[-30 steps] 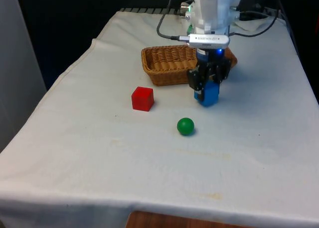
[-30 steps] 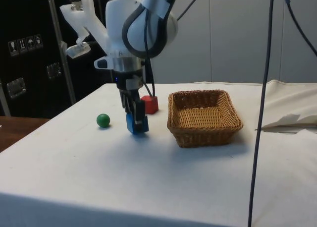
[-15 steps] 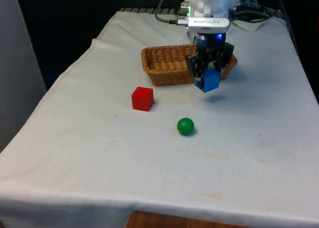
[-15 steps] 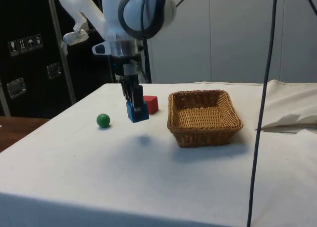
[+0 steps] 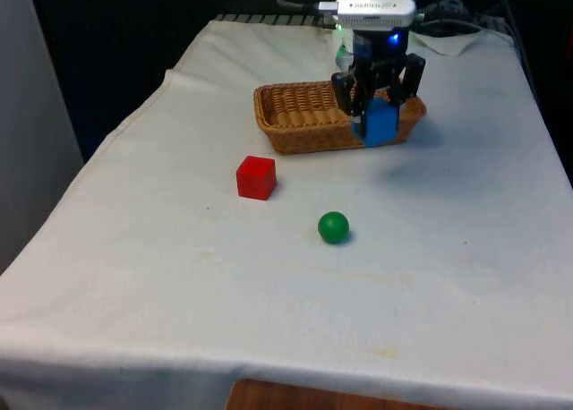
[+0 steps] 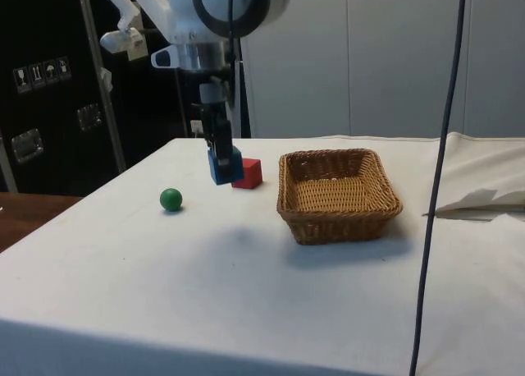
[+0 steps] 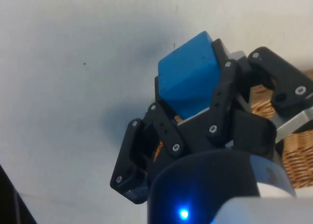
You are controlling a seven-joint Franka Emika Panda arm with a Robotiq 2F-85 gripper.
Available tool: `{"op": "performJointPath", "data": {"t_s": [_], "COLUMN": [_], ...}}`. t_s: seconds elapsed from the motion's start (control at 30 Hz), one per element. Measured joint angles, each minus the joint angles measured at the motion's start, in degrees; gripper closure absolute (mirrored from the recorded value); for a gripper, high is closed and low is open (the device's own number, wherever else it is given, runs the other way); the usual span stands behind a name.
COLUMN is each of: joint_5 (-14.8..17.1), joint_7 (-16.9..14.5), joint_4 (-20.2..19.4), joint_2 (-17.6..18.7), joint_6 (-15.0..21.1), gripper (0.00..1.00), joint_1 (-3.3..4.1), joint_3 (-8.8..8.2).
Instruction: Place all non-red objects into the basket.
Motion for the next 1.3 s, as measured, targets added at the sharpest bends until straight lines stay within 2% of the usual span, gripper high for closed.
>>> {"op": "performJointPath", "data": {"t_s": [0.9,1.3], "joint_5": [0.0,0.0], "joint_7": [9.0,12.3], "joint_4": [-0.2,-0.7], "joint_2": [-5.6,-6.4], "joint_6": [-4.9,-4.9], "gripper": [0.97,0.97], "joint_1": [0.0,0.0], "joint_3": [-0.11,-0.11]}}
